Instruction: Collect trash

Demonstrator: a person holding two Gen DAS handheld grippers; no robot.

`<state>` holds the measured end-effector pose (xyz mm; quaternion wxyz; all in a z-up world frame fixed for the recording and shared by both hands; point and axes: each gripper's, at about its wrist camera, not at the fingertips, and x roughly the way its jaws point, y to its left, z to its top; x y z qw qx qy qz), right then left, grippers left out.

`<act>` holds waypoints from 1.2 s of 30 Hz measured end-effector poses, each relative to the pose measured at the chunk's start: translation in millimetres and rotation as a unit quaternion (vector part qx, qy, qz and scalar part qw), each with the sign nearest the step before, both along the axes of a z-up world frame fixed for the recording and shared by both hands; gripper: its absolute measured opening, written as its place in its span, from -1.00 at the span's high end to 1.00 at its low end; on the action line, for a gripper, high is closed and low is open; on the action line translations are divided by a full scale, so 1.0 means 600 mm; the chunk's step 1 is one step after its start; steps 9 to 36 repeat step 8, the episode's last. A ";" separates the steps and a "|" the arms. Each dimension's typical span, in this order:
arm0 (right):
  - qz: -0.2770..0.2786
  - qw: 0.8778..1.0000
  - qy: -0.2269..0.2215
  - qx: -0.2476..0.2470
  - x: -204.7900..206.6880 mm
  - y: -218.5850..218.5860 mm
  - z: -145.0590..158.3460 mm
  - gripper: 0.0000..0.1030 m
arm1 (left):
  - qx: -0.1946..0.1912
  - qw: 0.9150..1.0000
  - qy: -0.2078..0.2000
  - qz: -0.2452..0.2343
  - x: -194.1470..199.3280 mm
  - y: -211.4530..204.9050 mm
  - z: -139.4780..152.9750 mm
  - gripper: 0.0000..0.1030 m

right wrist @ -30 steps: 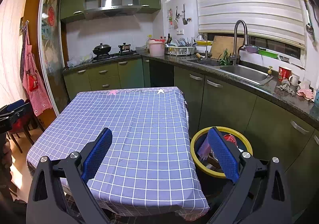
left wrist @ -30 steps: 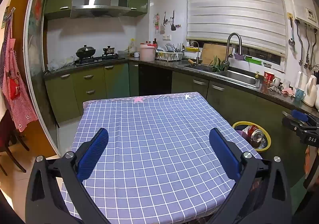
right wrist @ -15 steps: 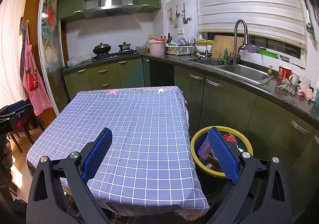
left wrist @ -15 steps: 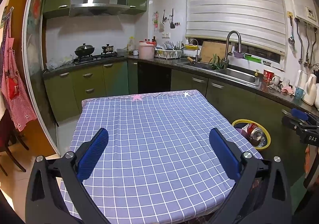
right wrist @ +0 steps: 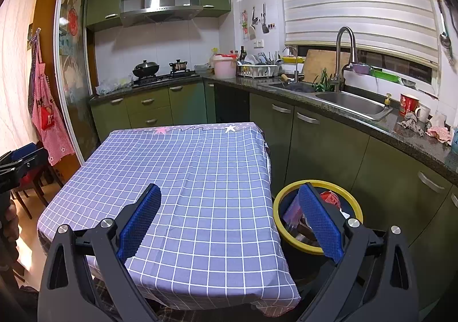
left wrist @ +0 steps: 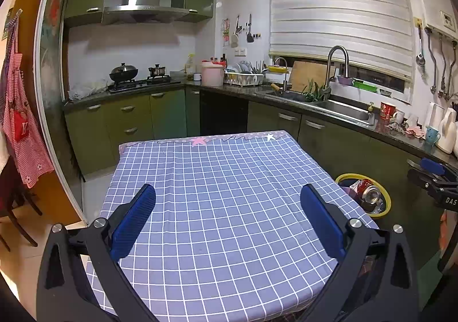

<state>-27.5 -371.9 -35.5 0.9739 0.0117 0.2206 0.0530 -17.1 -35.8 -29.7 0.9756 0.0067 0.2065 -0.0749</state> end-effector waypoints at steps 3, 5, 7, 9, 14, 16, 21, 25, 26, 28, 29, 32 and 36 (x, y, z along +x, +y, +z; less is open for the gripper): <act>0.000 1.000 0.000 0.000 0.000 0.000 0.000 -0.85 | -0.001 1.000 0.011 0.006 0.006 0.001 -0.003 -0.87; 0.000 1.000 0.000 -0.001 0.001 0.000 0.001 -0.85 | -0.006 1.000 0.016 0.004 0.010 0.004 -0.004 -0.87; 0.000 1.000 0.001 -0.001 0.002 -0.001 0.001 -0.85 | -0.010 1.000 0.023 0.005 0.013 0.008 -0.007 -0.87; -0.001 1.000 0.002 0.000 0.002 -0.001 0.000 -0.86 | -0.009 1.000 0.026 0.006 0.015 0.008 -0.009 -0.87; -0.001 1.000 0.002 0.000 0.002 -0.001 0.000 -0.86 | -0.009 1.000 0.026 0.006 0.015 0.008 -0.009 -0.87; -0.001 1.000 0.002 0.000 0.002 -0.001 0.000 -0.86 | -0.009 1.000 0.026 0.006 0.015 0.008 -0.009 -0.87; -0.001 1.000 0.002 0.000 0.002 -0.001 0.000 -0.86 | -0.009 1.000 0.026 0.006 0.015 0.008 -0.009 -0.87; -0.001 1.000 0.002 0.000 0.002 -0.001 0.000 -0.86 | -0.009 1.000 0.026 0.006 0.015 0.008 -0.009 -0.87; -0.001 1.000 0.002 0.000 0.002 -0.001 0.000 -0.86 | -0.009 1.000 0.026 0.006 0.015 0.008 -0.009 -0.87; -0.001 1.000 0.002 0.000 0.002 -0.001 0.000 -0.86 | -0.009 1.000 0.026 0.006 0.015 0.008 -0.009 -0.87; -0.001 1.000 0.002 0.000 0.002 -0.001 0.000 -0.86 | -0.009 1.000 0.026 0.006 0.015 0.008 -0.009 -0.87; -0.001 1.000 0.002 0.000 0.002 -0.001 0.000 -0.86 | -0.009 1.000 0.026 0.006 0.015 0.008 -0.009 -0.87; -0.001 1.000 0.002 0.000 0.002 -0.001 0.000 -0.86 | -0.009 1.000 0.026 0.006 0.015 0.008 -0.009 -0.87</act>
